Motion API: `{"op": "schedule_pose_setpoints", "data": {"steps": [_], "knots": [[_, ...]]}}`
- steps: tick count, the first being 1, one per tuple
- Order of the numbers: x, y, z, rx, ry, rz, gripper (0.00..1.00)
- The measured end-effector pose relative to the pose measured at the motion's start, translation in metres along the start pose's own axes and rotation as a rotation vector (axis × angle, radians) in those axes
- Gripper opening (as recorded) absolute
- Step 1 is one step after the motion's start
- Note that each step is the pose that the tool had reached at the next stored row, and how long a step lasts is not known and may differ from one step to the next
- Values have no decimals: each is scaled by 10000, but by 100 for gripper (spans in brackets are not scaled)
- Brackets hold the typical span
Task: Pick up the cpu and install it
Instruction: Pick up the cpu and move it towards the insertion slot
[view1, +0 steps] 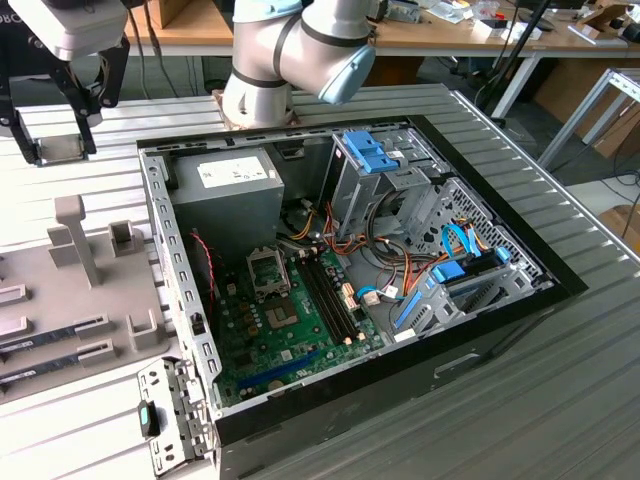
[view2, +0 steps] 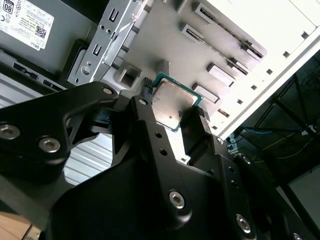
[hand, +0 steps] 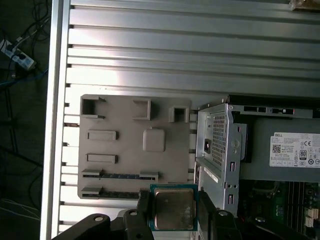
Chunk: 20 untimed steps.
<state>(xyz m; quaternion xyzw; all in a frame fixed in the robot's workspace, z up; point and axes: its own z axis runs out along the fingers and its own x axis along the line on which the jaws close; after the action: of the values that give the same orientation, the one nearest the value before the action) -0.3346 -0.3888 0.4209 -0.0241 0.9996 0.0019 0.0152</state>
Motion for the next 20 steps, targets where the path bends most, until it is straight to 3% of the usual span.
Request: {"op": "schedule_pose_setpoints", "data": {"steps": [20], "knots": [[-197,-24,22,-1,-1,0,47]]}}
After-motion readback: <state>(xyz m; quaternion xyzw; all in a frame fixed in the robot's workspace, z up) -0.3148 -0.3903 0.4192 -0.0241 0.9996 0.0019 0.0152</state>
